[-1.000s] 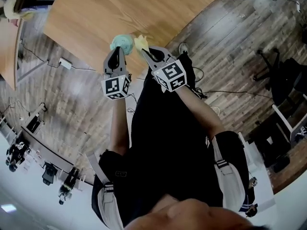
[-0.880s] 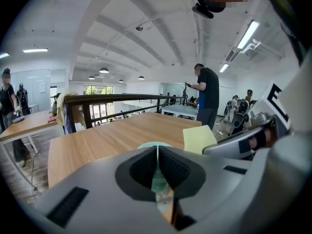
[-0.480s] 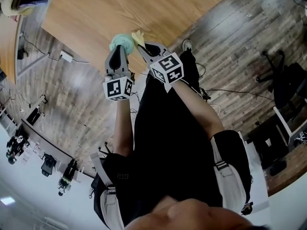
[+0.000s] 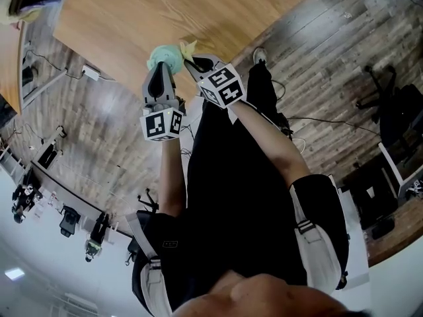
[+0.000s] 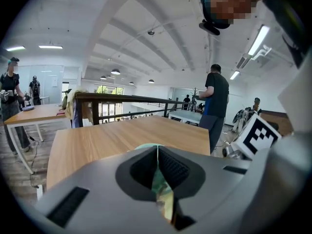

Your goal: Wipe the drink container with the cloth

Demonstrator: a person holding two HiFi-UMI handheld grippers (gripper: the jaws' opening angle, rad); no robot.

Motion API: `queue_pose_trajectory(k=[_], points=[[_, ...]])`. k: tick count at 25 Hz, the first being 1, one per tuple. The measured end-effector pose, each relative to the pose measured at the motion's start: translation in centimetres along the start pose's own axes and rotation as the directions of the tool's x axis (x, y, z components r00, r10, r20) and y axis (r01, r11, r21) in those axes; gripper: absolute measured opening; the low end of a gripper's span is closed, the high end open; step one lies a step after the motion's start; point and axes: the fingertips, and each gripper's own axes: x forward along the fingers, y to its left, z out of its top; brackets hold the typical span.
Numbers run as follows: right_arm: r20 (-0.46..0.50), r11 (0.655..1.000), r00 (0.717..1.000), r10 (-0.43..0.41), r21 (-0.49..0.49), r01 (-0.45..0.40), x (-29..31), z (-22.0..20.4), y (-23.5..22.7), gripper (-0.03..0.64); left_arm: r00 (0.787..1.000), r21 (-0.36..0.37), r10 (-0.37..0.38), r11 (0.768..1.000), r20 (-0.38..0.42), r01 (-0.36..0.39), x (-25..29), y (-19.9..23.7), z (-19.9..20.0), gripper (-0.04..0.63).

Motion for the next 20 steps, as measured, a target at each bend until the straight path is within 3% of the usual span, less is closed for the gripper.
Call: queue_pose_trajectory(k=[10, 20], points=[[-0.148, 0.997, 0.987, -0.058, -0.064, 0.049, 2.8, -3.1, -4.5, 0.041, 1.000, -0.013, 0.024, 1.000, 0.006, -0.024, 0.0, 0.1, 0.2, 0.025], [-0.221, 0.998, 0.973, -0.066, -0.035, 0.060, 4.4, -3.4, -7.2, 0.041, 0.999, -0.032, 0.040, 0.999, 0.005, -0.040, 0.0, 0.1, 0.2, 0.025]])
